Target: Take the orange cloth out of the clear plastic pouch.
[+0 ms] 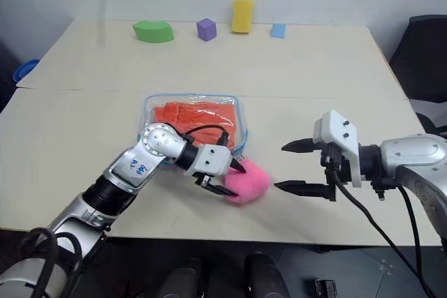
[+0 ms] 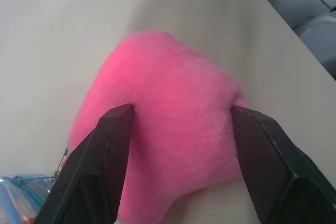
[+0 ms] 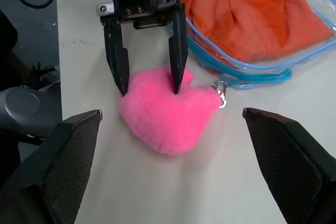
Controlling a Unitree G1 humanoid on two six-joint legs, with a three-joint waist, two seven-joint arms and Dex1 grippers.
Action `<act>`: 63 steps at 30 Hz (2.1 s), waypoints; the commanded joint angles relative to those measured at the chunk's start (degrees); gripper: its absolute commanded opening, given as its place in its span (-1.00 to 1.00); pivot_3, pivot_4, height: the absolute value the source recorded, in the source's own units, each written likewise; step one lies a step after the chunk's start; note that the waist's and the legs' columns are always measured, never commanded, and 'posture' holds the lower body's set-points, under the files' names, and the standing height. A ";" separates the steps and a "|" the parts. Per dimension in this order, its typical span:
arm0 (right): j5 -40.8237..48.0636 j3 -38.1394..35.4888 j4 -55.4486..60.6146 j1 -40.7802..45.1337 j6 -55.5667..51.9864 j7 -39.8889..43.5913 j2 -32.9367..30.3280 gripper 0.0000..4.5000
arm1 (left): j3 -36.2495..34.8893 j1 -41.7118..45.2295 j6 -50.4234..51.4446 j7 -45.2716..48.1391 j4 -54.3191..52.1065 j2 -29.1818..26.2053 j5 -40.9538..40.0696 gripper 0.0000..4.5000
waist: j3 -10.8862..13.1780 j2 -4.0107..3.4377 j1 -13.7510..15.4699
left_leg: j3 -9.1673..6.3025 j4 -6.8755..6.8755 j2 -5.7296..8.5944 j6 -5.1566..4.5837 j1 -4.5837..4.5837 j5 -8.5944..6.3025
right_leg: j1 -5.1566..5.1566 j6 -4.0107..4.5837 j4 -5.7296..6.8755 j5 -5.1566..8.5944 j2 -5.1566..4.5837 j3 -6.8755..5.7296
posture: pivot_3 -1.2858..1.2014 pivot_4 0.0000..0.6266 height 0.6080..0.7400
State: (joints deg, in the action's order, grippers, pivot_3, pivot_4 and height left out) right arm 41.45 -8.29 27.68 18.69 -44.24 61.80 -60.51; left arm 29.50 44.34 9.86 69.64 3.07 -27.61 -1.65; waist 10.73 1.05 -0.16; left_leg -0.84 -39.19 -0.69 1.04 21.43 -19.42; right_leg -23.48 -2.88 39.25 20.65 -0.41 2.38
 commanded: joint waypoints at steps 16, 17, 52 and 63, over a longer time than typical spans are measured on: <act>-42.22 27.16 -35.87 22.25 56.43 -0.71 19.36 1.00 | -5.55 -7.50 12.52 -0.07 -17.49 -6.72 -2.74 -0.99 | 0.00 0.00 -0.51 | 0.12 0.01 0.01 0.24 -0.07 0.13 | -0.11 0.00 0.17 0.00 -0.01 0.13 | 0.03 -0.52 1.00; -43.51 27.64 -38.23 23.07 58.89 -0.86 19.88 1.00 | -5.72 -7.86 13.26 -0.50 -18.42 -6.83 -2.79 -0.99 | 0.00 0.00 -0.54 | 0.13 0.00 0.01 0.24 -0.05 0.13 | -0.12 0.00 0.17 0.00 -0.02 0.14 | 0.03 -0.52 1.00; -48.90 27.99 -56.13 30.56 70.88 -0.21 27.98 -0.98 | -16.12 -18.61 21.68 -8.99 -28.08 -14.02 -6.09 -1.00 | 0.00 0.00 -1.87 | 0.12 0.05 -0.04 0.31 -0.08 0.17 | -0.16 0.01 0.25 0.00 0.00 0.12 | 0.03 -0.52 1.00; -48.08 26.31 -55.01 29.47 73.68 1.13 22.36 -0.98 | -41.18 -37.45 18.50 -11.98 -21.79 -25.37 -9.87 -1.00 | 0.00 0.00 -1.76 | 0.09 0.06 -0.03 0.21 -0.08 0.11 | -0.14 0.01 0.20 0.00 -0.06 0.09 | 0.03 -0.52 1.00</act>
State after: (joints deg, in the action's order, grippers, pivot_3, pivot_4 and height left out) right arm -7.91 20.39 -29.32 48.43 28.72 62.91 -36.29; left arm -6.95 8.24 28.45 58.55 -19.61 -51.53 -11.12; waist 10.73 1.05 -1.92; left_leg -0.74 -39.13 -0.72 1.18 21.35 -19.35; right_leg -23.63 -2.87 39.44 20.65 -0.47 2.46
